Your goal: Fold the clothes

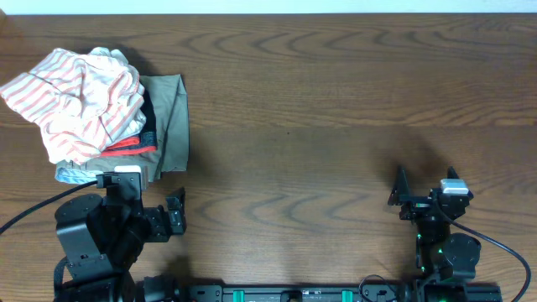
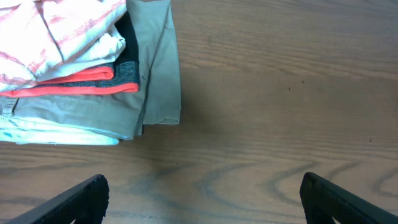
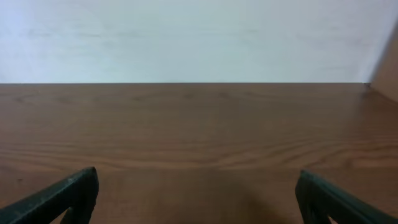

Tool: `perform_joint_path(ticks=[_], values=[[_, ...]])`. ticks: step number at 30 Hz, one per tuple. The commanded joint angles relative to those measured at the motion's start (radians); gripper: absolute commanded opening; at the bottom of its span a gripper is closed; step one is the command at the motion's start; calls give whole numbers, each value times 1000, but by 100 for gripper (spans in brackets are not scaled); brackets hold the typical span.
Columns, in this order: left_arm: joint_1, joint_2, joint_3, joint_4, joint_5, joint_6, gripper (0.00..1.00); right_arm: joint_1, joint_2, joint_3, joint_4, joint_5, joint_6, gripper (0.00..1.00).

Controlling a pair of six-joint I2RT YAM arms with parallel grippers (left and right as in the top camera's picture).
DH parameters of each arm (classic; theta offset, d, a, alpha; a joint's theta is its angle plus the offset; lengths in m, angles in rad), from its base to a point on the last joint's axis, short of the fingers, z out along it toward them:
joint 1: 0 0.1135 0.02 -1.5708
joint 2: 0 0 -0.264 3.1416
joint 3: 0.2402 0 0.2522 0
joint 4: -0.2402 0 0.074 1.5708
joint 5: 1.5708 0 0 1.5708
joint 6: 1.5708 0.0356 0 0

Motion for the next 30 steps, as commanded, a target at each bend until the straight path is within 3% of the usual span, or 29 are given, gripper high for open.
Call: perform_joint_path(ticks=[1,11,13,17,21,30], values=[[-3,-5,0,0,13,-5,98,20,-9,-2,-3,-7,-12,99],[-4,-54,-3,0,11,-2,98,20,-9,-2,-3,-7,-12,99],[-11,-85,-4,-6,-69,37,98,20,-9,-2,-3,-7,-12,99],[-58,-161,-51,19,-93,37,98,20,-9,-2,-3,-7,-12,99],[-123,-279,-206,135,-93,33,98,20,-9,-2,-3,-7,-12,99],[-129,-537,-612,592,-93,-95,98,20,-9,-2,-3,-7,-12,99]])
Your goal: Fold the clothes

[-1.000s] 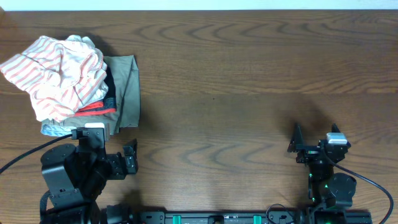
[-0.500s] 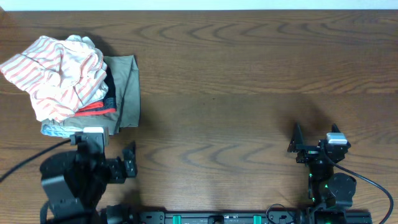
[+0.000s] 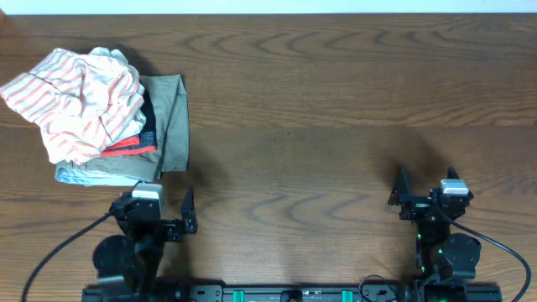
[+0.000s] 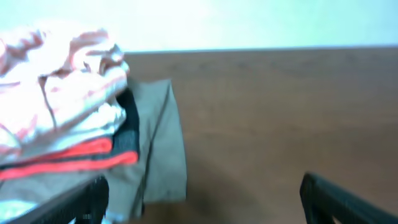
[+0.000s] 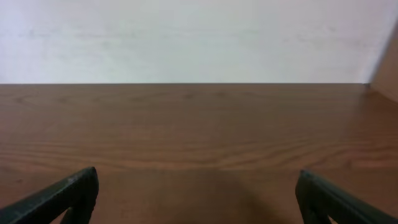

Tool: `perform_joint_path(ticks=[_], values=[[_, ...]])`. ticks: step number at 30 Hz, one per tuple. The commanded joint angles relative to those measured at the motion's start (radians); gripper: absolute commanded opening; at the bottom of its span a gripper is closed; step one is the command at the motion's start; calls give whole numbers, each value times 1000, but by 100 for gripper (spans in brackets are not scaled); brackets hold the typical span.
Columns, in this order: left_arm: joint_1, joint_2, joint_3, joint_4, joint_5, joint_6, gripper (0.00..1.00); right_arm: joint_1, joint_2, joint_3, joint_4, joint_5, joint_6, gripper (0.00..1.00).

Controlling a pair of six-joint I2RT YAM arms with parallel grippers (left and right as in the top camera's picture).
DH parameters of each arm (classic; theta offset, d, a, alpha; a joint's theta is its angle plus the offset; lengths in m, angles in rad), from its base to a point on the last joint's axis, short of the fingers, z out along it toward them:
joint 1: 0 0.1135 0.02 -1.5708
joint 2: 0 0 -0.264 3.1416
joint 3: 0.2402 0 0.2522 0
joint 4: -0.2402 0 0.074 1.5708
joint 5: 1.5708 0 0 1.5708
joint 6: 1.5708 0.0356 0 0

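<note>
A stack of clothes (image 3: 101, 117) lies at the table's left: a crumpled white garment with red stripes (image 3: 80, 96) on top, dark and red layers under it, an olive-grey folded piece (image 3: 172, 117) at the bottom. The left wrist view shows the same stack (image 4: 68, 130) ahead and to the left. My left gripper (image 3: 159, 220) sits low near the front edge just below the stack, open and holding nothing. My right gripper (image 3: 424, 195) rests at the front right, open over bare wood (image 5: 199, 180).
The wooden table (image 3: 336, 101) stretches from the stack to the right edge. A pale wall (image 5: 199, 37) stands behind the far edge. Cables (image 3: 503, 247) run from both arm bases along the front.
My left arm has pulled back toward the front edge and tilted level; its camera now looks across the table at the stack instead of down on it. The right arm has not moved.
</note>
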Motion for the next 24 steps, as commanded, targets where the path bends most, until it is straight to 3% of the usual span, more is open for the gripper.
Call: perform_joint_path(ticks=[1,7,12,24], values=[[-5,-66,-118,128,-6,-58,98,20,-8,-2,-3,-7,-11,99],[-6,-64,-331,519,-17,-59,98,20,-8,-2,-3,-7,-11,99],[-6,-64,-337,417,-29,-59,98,20,-8,-2,-3,-7,-11,99],[-6,-62,-337,421,-29,-59,98,20,-8,-2,-3,-7,-11,99]])
